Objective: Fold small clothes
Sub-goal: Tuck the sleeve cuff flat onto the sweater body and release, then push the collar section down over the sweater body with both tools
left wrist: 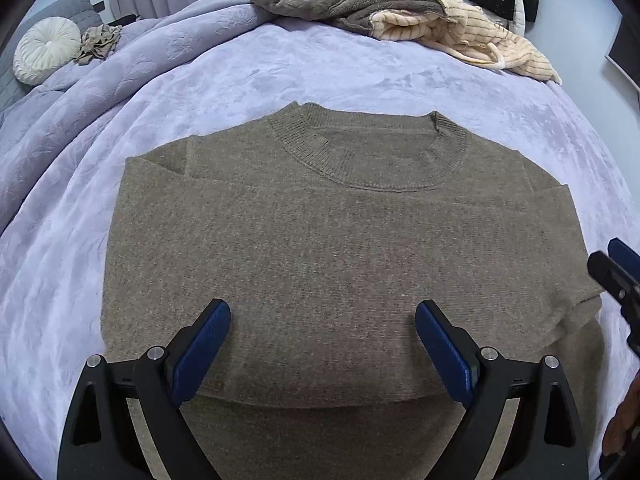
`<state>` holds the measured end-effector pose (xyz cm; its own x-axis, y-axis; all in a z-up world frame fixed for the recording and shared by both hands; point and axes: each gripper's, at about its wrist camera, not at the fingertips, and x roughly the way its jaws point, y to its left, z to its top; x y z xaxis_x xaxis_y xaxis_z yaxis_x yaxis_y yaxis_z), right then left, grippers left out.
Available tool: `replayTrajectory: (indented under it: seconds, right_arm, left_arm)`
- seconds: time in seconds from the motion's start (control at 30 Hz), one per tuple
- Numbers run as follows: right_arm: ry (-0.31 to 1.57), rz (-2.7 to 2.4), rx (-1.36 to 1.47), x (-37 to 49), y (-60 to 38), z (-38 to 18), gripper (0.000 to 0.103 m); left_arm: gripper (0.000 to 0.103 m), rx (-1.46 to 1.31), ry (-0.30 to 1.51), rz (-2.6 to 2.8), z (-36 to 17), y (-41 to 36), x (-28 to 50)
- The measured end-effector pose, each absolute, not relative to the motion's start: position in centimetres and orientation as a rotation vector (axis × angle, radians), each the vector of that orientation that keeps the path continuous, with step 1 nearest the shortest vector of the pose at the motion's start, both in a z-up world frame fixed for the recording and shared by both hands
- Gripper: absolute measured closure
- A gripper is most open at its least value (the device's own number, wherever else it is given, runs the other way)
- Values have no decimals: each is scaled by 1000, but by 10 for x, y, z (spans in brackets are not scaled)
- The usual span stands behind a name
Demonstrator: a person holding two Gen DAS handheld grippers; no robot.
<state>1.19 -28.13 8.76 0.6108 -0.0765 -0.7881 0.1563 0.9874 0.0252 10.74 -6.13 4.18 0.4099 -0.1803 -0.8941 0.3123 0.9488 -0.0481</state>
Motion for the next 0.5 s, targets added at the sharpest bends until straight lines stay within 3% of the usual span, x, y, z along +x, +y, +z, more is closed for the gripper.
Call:
replayTrajectory:
  seconds: [0.2, 0.5]
  right_arm:
    - [1050, -107, 58, 25, -268, 40, 32]
    - [994, -76, 32, -15, -239, 77, 31]
  left_arm:
    - [9, 139, 1124, -288, 27, -43, 107]
    - [9, 152, 1075, -329, 47, -36, 75]
